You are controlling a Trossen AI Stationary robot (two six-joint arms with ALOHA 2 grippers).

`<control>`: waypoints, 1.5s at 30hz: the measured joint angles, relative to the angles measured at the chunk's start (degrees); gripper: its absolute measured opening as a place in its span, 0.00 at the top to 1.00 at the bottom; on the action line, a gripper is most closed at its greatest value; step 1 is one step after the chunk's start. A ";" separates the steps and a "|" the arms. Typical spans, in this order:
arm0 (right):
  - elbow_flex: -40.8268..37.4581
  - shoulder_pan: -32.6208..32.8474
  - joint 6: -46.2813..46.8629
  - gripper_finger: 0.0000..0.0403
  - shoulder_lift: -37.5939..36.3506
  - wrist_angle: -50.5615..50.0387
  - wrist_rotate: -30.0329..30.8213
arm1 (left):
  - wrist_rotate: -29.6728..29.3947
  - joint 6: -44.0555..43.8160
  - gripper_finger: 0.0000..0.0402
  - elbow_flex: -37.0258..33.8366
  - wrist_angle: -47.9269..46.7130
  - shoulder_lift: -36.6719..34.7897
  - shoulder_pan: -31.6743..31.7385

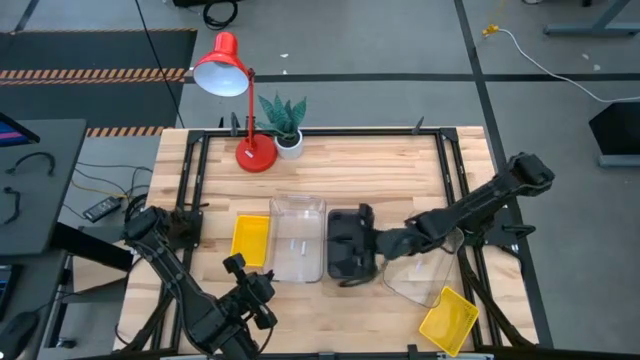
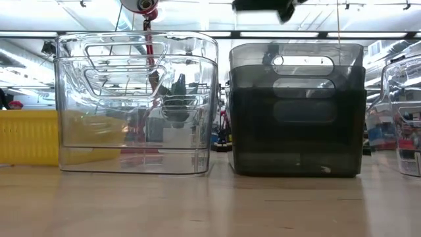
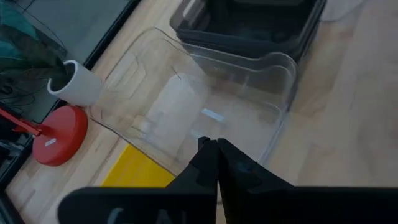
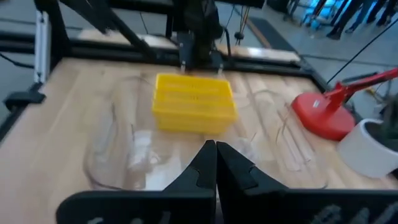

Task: Stack baskets by color
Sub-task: Adjust the stacked yellow bins on the table

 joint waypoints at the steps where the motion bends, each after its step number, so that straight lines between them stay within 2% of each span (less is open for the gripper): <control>1: 0.00 1.20 0.20 0.99 -0.91 -0.73 1.28 | 0.05 -0.35 0.99 -0.93 0.01 -0.57 0.18; 6: 0.02 8.06 2.86 0.99 -2.65 -6.64 9.30 | 5.28 -6.44 0.99 -12.02 -0.06 -7.03 3.39; 10: 0.02 13.04 6.63 0.99 -2.96 -11.87 17.44 | 9.44 -11.87 0.99 -24.62 0.58 -16.96 7.52; 14: 0.02 16.70 12.42 0.99 -2.96 -17.78 22.58 | 16.24 -10.50 1.00 -37.83 7.38 -27.33 12.84; 19: 0.02 19.11 19.23 0.99 -2.96 -23.36 25.06 | 25.00 -14.07 0.99 -52.08 12.44 -37.91 19.06; 24: 0.02 20.09 21.59 0.99 -2.95 -24.56 25.04 | 31.37 -17.03 0.99 -62.26 14.94 -42.94 24.04; 26: 0.02 20.40 21.58 0.99 -2.94 -24.51 25.09 | 32.15 -15.27 0.99 -62.53 15.63 -42.80 25.25; 30: 0.02 20.69 21.93 0.99 -2.95 -24.68 25.17 | 30.45 -12.98 0.99 -62.13 22.08 -42.62 25.67; 32: 0.04 20.76 22.05 0.99 -2.96 -24.66 25.11 | 31.41 -11.65 0.99 -62.54 25.50 -42.60 25.99; 42: 0.07 21.26 22.20 0.99 -2.94 -24.59 24.99 | 34.22 -14.04 0.99 -65.61 28.74 -38.49 26.10; 45: 0.07 21.22 22.20 0.99 -2.94 -24.59 24.99 | 34.71 -13.26 0.99 -65.95 32.72 -36.84 26.17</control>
